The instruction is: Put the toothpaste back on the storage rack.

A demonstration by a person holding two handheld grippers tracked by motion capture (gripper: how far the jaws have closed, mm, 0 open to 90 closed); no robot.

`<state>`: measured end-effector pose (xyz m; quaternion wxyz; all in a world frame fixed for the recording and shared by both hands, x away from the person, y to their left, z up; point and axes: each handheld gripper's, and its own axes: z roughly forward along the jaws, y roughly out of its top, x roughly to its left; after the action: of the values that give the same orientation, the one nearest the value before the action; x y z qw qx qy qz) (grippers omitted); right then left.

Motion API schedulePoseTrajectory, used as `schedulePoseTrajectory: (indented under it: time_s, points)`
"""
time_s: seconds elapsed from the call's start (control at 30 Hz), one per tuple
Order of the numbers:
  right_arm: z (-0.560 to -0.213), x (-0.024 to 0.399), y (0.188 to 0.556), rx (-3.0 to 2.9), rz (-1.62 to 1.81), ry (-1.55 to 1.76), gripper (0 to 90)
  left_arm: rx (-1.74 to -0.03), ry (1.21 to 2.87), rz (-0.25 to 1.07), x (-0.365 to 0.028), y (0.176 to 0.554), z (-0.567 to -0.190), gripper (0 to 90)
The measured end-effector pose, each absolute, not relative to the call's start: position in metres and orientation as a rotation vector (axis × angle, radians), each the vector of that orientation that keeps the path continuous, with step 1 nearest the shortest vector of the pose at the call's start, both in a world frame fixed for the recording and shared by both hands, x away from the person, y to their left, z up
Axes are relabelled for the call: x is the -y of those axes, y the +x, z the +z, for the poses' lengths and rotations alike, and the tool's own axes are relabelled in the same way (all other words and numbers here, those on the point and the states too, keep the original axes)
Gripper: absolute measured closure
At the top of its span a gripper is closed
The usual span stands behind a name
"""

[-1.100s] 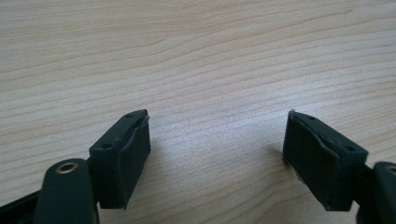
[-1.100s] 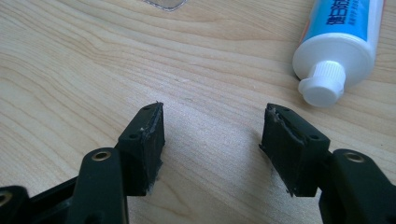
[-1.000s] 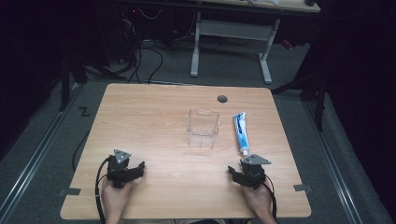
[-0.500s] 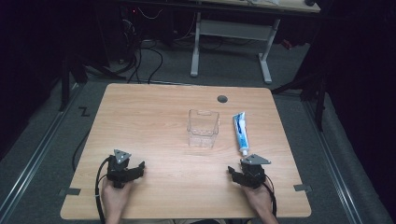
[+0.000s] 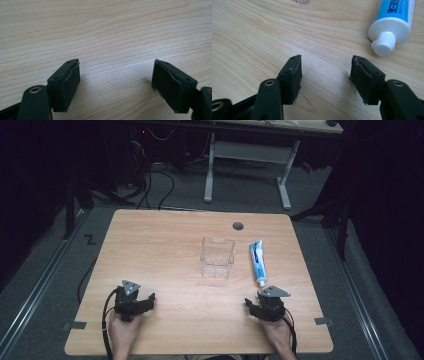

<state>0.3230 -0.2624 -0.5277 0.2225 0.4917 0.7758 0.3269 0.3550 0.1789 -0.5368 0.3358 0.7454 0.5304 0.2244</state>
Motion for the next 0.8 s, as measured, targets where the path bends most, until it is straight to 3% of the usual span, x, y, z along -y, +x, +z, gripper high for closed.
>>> schedulePoseTrajectory:
  time_s: [0.8]
  points:
    - [-0.508, 0.278, 0.316, -2.058, 1.084, 1.399, 43.1, -1.384, 1.948, 0.591, -0.178, 0.355, -0.537, 23.2]
